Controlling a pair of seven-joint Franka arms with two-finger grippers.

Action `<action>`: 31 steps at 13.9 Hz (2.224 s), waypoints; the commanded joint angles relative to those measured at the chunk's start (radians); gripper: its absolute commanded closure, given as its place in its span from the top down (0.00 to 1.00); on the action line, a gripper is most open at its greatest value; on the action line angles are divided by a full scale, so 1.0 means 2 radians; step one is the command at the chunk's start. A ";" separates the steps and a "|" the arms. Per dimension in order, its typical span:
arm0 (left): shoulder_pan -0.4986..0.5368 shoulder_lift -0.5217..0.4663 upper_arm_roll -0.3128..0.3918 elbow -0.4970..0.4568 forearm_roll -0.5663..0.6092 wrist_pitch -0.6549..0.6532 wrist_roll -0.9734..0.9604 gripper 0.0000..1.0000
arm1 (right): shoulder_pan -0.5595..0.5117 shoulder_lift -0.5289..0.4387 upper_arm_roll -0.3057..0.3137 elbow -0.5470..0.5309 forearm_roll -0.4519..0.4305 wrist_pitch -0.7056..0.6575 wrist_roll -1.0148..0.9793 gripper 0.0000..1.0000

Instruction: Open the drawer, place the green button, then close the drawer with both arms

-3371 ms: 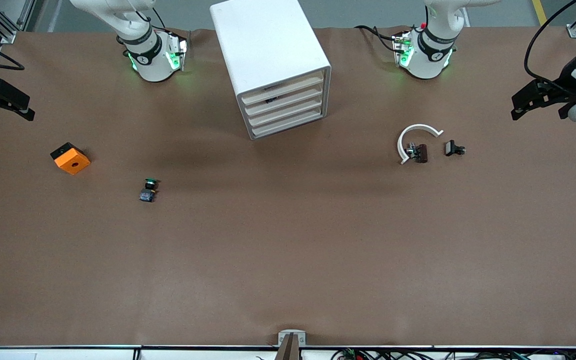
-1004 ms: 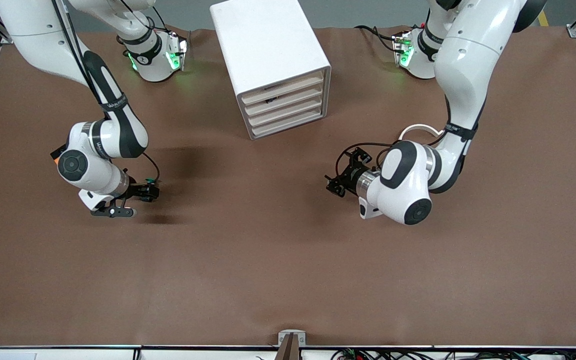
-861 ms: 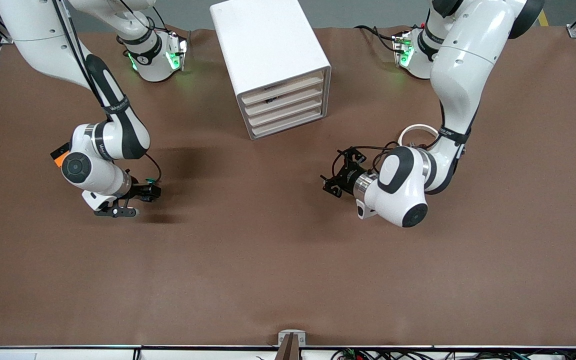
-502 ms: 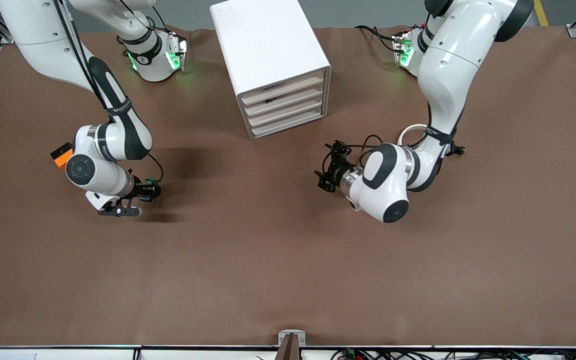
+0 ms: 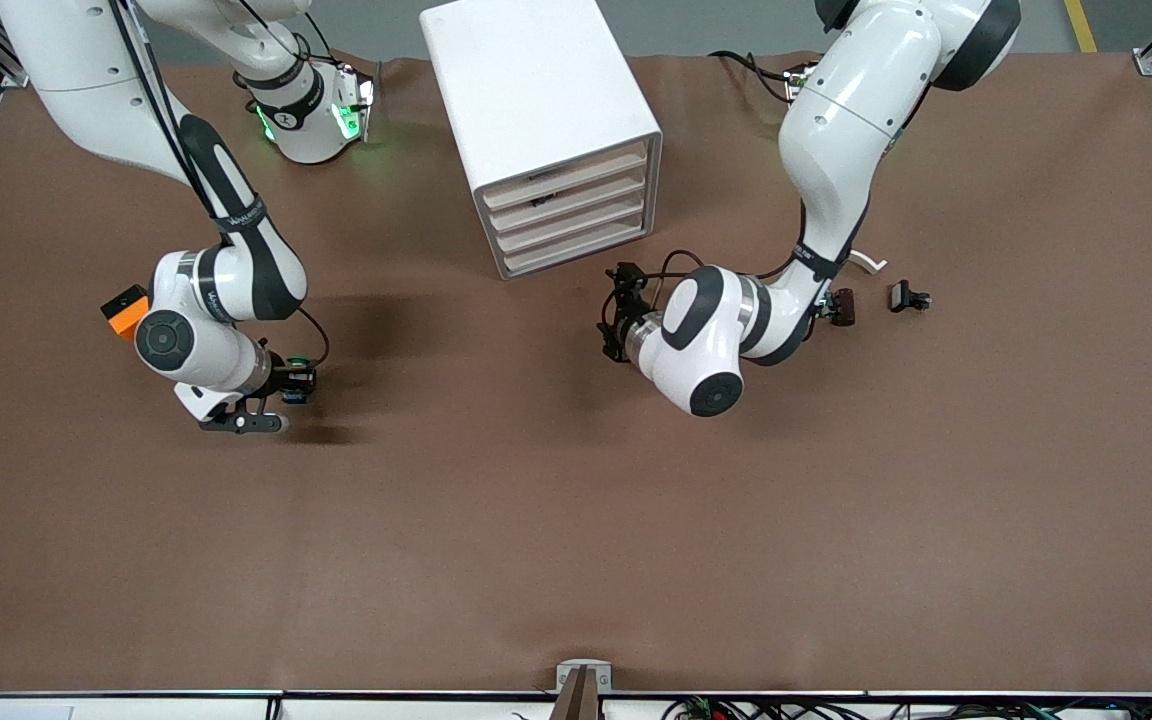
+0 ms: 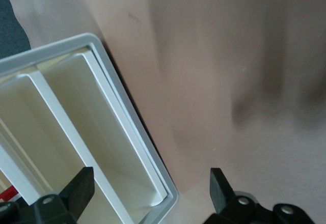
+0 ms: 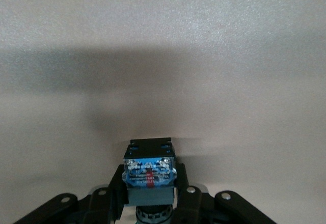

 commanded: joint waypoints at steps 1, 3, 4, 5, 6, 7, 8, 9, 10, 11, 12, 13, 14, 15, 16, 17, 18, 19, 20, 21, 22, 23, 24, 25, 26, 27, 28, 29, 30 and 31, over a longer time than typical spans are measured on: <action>-0.015 0.011 0.003 0.011 -0.033 -0.003 -0.019 1.00 | 0.002 0.006 0.000 0.007 0.007 -0.004 0.002 0.12; -0.018 0.012 0.003 0.010 -0.053 -0.007 -0.033 1.00 | 0.004 0.006 0.000 0.007 0.007 -0.004 0.000 0.13; -0.021 0.013 0.003 0.009 -0.060 -0.013 -0.042 1.00 | 0.004 0.006 0.000 0.007 0.007 -0.005 -0.001 0.13; -0.025 0.020 0.003 0.010 -0.064 -0.018 -0.054 1.00 | 0.004 0.006 0.000 0.007 0.007 -0.005 -0.001 0.13; -0.025 0.026 0.003 0.010 -0.073 -0.023 -0.068 1.00 | 0.004 0.006 0.000 0.007 0.007 -0.005 -0.001 0.13; -0.029 0.032 0.003 0.011 -0.082 -0.024 -0.080 1.00 | 0.004 0.006 0.000 0.007 0.007 -0.006 -0.001 0.13; -0.035 0.033 0.003 0.010 -0.088 -0.024 -0.090 1.00 | 0.004 0.005 0.000 0.007 0.007 -0.006 -0.001 0.13; -0.037 0.035 0.003 0.010 -0.091 -0.026 -0.100 1.00 | 0.004 0.005 0.000 0.007 0.007 -0.008 -0.002 0.13; -0.039 0.037 0.003 0.010 -0.093 -0.038 -0.113 1.00 | 0.004 0.005 0.000 0.008 0.007 -0.012 -0.002 0.13; -0.041 0.042 0.003 0.011 -0.097 -0.052 -0.122 1.00 | 0.004 0.005 0.000 0.009 0.007 -0.015 -0.002 0.14; -0.042 0.043 0.003 0.011 -0.103 -0.064 -0.127 1.00 | 0.004 0.005 0.000 0.010 0.007 -0.017 -0.002 0.14; -0.043 0.043 0.003 0.011 -0.107 -0.068 -0.128 1.00 | 0.004 0.003 0.000 0.014 0.007 -0.025 -0.002 0.14; -0.043 0.043 0.003 0.011 -0.108 -0.074 -0.129 1.00 | 0.004 0.001 0.000 0.021 0.007 -0.041 -0.002 0.14; -0.046 0.045 0.003 0.010 -0.108 -0.078 -0.130 1.00 | 0.004 -0.004 0.000 0.036 0.006 -0.064 -0.005 0.14; -0.054 0.049 0.003 0.011 -0.108 -0.078 -0.134 0.98 | 0.004 -0.009 0.000 0.055 0.006 -0.097 -0.006 0.13; -0.056 0.051 0.002 0.011 -0.111 -0.078 -0.139 0.98 | 0.004 -0.014 0.000 0.076 0.006 -0.132 -0.006 0.13; -0.057 0.056 0.003 0.011 -0.121 -0.078 -0.141 0.92 | 0.005 -0.016 0.000 0.106 0.006 -0.175 -0.006 0.13; -0.060 0.058 0.003 0.011 -0.130 -0.078 -0.141 0.85 | 0.007 -0.016 0.000 0.137 0.005 -0.212 -0.005 0.13; -0.061 0.058 0.002 0.011 -0.131 -0.078 -0.142 0.83 | 0.007 -0.016 0.000 0.173 0.003 -0.253 -0.005 0.13; -0.064 0.058 0.003 0.011 -0.134 -0.079 -0.142 0.81 | 0.007 -0.016 0.000 0.202 0.001 -0.281 -0.005 0.13; -0.064 0.059 0.003 0.011 -0.134 -0.084 -0.142 0.72 | 0.007 -0.016 0.000 0.221 0.001 -0.298 -0.005 0.13; -0.064 0.062 0.003 0.011 -0.134 -0.091 -0.143 0.65 | 0.008 -0.017 0.000 0.240 0.000 -0.309 -0.003 0.12; -0.064 0.063 0.002 0.011 -0.134 -0.095 -0.143 0.56 | 0.012 -0.018 0.000 0.255 0.000 -0.317 -0.003 0.12; -0.064 0.063 0.003 0.011 -0.134 -0.097 -0.143 0.49 | 0.014 -0.018 0.000 0.269 0.000 -0.328 -0.003 0.12; -0.064 0.064 0.003 0.011 -0.134 -0.097 -0.143 0.41 | 0.015 -0.018 0.000 0.280 0.000 -0.338 -0.003 0.12; -0.064 0.064 0.003 0.011 -0.135 -0.097 -0.143 0.31 | 0.017 -0.019 0.000 0.293 0.000 -0.348 -0.005 0.10; -0.064 0.064 0.003 0.011 -0.135 -0.097 -0.143 0.23 | 0.022 -0.019 0.000 0.303 -0.001 -0.360 -0.004 0.10; -0.064 0.064 0.003 0.011 -0.135 -0.097 -0.144 0.18 | 0.028 -0.020 0.000 0.317 -0.002 -0.366 -0.005 0.10; -0.062 0.064 0.003 0.011 -0.134 -0.097 -0.152 0.14 | 0.033 -0.020 0.000 0.332 -0.002 -0.376 -0.002 0.08; -0.062 0.064 0.003 0.011 -0.131 -0.097 -0.166 0.09 | 0.040 -0.020 0.001 0.346 -0.001 -0.394 0.001 0.05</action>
